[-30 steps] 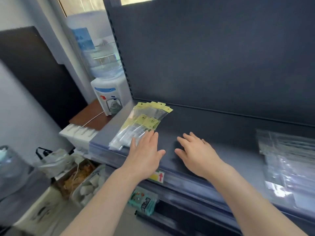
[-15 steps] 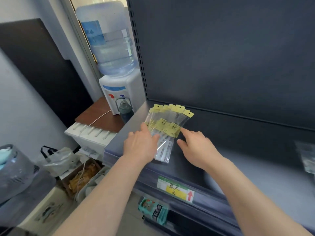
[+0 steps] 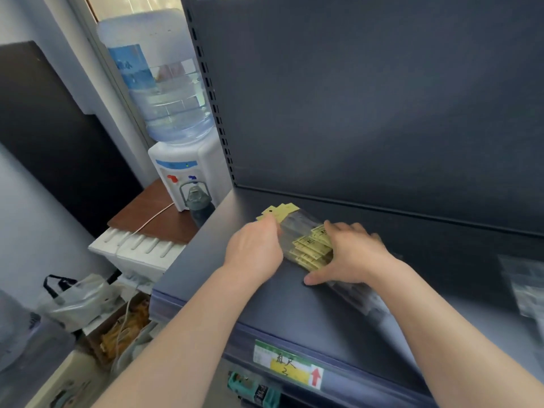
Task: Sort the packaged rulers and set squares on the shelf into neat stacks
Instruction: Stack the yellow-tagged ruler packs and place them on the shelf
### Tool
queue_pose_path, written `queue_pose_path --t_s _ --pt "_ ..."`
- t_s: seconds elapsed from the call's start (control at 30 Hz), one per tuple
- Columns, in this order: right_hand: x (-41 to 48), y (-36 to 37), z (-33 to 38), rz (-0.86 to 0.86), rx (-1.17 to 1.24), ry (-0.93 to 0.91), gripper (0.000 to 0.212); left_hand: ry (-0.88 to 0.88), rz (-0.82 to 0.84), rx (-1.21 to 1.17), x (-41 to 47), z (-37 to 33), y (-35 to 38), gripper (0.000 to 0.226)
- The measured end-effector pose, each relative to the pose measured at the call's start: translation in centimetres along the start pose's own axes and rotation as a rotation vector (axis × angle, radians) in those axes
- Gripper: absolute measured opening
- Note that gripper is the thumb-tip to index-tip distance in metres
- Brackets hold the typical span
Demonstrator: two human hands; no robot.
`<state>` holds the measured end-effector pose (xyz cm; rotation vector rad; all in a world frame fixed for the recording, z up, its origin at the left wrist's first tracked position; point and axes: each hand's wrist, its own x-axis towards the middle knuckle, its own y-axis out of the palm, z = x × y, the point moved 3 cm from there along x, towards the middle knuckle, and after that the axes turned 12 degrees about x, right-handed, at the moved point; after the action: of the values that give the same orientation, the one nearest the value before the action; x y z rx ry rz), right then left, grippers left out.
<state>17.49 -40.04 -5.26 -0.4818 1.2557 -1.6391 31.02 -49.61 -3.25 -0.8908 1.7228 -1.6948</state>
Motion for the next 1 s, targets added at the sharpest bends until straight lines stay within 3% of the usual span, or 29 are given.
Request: queue_pose_path --t_s 0.07,0.1,0.17,0.23,0.33,0.5,0.67,0.83,1.0 --pt "0.1 0.1 0.0 0.019 0.008 -0.058 0.115 0.074 -0.092 0.021 1.3 0.7 -0.8 0.022" --pt "0.2 0.1 0.1 0.026 0.023 -0.094 0.107 0.157 -0.084 0.035 1.9 0.8 -0.8 0.031" --pt "0.1 0.2 0.3 0.036 0.04 -0.153 0.097 0.365 0.065 0.054 3.0 0.5 -0.7 0.067" --pt "-0.3 0.2 0.3 0.044 0.034 -0.143 0.099 0.512 0.253 0.093 3.7 -0.3 -0.5 0.097" --pt "-1.1 0.0 0.2 0.055 -0.022 -0.042 0.11 0.619 0.426 0.128 4.5 -1.2 0.3 0.113" --pt "-1.5 -1.0 0.1 0.016 -0.078 0.107 0.07 0.736 0.452 0.182 5.4 -1.9 1.0 0.09" --pt "-2.3 -1.1 0.0 -0.04 0.032 0.173 0.07 0.748 0.438 0.237 5.5 -2.2 1.3 0.075" --pt "-3.4 -0.9 0.4 -0.02 0.012 0.226 0.084 0.803 0.415 0.246 5.1 -2.1 1.2 0.074" --pt "-4.3 -0.9 1.7 -0.004 -0.02 0.303 0.065 0.804 0.41 0.221 5.1 -1.3 1.2 0.067"
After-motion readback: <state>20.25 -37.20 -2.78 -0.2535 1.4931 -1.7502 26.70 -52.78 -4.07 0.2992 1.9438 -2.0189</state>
